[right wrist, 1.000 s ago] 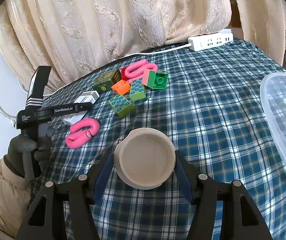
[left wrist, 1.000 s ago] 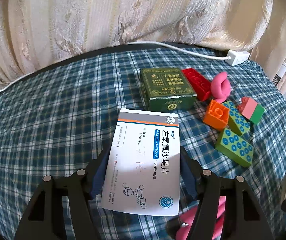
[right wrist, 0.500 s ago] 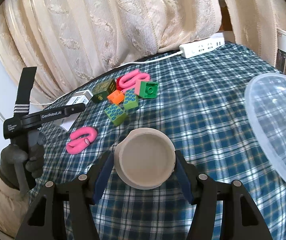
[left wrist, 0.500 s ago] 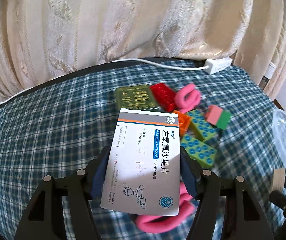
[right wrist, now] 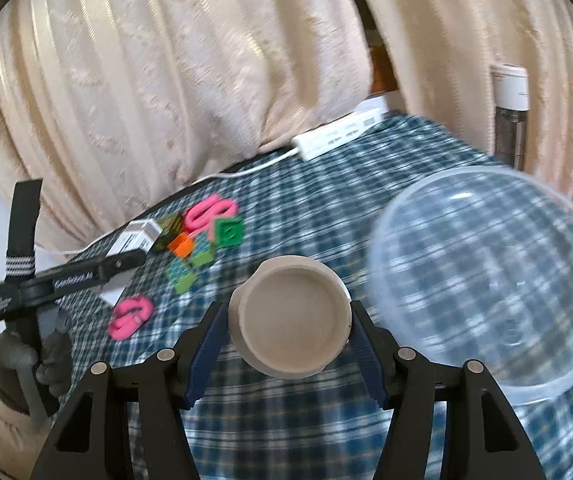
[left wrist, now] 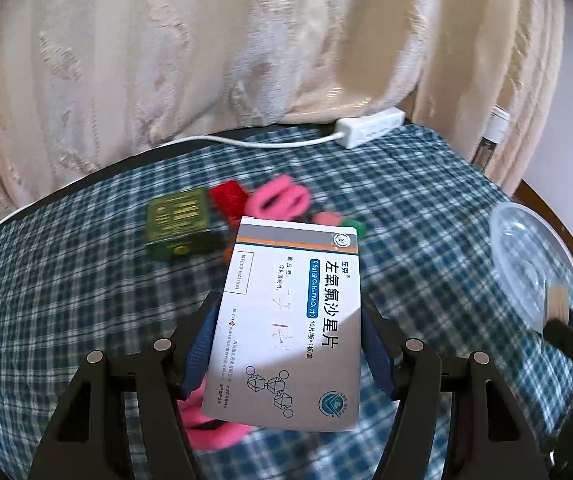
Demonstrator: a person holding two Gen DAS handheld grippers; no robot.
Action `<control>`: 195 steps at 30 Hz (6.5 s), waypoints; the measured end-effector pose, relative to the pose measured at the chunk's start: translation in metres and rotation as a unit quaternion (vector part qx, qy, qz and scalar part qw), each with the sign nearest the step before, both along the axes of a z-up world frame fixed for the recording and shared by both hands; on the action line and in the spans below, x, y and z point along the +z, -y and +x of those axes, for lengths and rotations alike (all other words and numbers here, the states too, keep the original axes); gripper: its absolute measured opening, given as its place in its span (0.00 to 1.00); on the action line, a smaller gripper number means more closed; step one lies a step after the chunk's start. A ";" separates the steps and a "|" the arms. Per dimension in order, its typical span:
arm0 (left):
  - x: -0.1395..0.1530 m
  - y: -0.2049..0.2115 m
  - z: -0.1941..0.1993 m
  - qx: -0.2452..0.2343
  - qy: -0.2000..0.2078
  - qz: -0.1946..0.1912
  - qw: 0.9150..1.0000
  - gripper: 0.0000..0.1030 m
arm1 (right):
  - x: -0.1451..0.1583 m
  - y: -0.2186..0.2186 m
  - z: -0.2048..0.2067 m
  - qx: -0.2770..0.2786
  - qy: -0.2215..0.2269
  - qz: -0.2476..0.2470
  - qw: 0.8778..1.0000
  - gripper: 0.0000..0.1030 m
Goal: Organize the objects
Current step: 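Carry the medicine box with the left gripper toward the clear bowl while the right gripper carries the cap there, then lower the box into the bowl and open the left gripper while the right gripper releases the cap into it, then move the left gripper back to the pink foam hand grip, then grasp the pink foam hand grip with the left gripper and lift it, then grasp the green blue-dotted brick with the right gripper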
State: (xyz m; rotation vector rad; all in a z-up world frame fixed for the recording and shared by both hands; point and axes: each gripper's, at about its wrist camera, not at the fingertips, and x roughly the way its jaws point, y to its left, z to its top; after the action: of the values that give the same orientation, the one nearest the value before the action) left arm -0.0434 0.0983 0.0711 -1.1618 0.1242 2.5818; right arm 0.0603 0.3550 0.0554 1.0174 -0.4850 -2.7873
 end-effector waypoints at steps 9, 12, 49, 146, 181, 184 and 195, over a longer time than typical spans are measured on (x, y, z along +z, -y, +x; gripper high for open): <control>0.006 -0.056 0.011 -0.047 0.001 -0.004 0.999 0.64 | 0.002 -0.061 0.013 -0.069 -0.017 0.005 0.997 0.62; 0.008 -0.073 0.013 -0.061 0.000 -0.005 0.998 0.64 | 0.002 -0.077 0.014 -0.084 -0.018 0.010 0.996 0.62; -0.011 -0.274 0.003 -0.223 0.026 -0.008 0.975 0.66 | -0.013 -0.172 -0.002 -0.130 0.004 0.018 0.991 0.62; -0.052 0.066 0.020 0.008 0.059 -0.010 0.998 0.76 | -0.005 0.070 -0.058 0.061 0.046 0.063 0.995 0.72; -0.057 0.063 0.020 -0.006 0.034 -0.040 0.999 0.66 | -0.026 0.125 -0.082 0.133 0.074 0.070 0.986 0.73; -0.052 0.068 0.020 0.004 0.027 -0.033 0.999 0.66 | -0.025 0.132 -0.087 0.142 0.074 0.073 0.984 0.73; -0.039 0.083 0.024 0.036 0.001 -0.029 0.999 0.66 | -0.028 0.162 -0.115 0.181 0.063 0.099 0.977 0.73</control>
State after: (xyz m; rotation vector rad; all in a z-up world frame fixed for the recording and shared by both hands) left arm -0.0191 0.0149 0.0316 -1.2099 0.1599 2.6554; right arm -0.0547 0.1928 0.0275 1.1922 -0.0253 -2.4896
